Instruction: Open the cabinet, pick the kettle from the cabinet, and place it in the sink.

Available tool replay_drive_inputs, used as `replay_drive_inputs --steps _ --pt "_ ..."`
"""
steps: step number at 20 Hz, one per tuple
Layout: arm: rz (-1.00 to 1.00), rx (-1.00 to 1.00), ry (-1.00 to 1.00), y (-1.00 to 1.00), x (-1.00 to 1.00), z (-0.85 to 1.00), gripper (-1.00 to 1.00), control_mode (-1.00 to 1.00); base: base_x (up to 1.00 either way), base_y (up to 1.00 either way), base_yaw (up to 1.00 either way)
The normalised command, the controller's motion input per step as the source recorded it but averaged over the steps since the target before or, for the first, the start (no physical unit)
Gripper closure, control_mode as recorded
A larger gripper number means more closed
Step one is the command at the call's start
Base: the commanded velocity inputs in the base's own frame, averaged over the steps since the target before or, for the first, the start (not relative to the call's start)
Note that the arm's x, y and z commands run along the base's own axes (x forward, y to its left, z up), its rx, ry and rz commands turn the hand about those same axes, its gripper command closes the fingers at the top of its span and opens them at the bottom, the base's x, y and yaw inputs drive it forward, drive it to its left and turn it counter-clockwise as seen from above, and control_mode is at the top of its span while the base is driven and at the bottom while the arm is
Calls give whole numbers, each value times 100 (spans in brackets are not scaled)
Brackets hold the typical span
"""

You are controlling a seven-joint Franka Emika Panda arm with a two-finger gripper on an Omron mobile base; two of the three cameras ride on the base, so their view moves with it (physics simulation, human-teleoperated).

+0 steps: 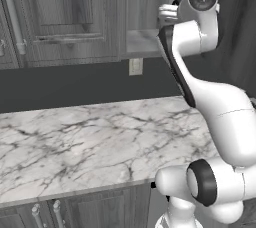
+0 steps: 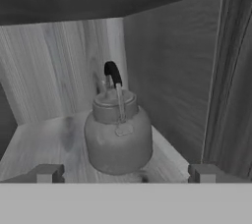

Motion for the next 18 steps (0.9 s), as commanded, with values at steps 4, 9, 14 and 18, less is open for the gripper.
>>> replay_drive_inputs --steps 4,9,14,18 --pt "0 -1 0 0 37 0 -100 -100 0 0 0" --pt "1 0 2 -10 40 0 -100 -100 0 0 0" --pt "6 0 0 -15 27 -7 -100 -100 0 0 0" --pt "1 0 0 -7 30 -5 -100 -100 0 0 0"
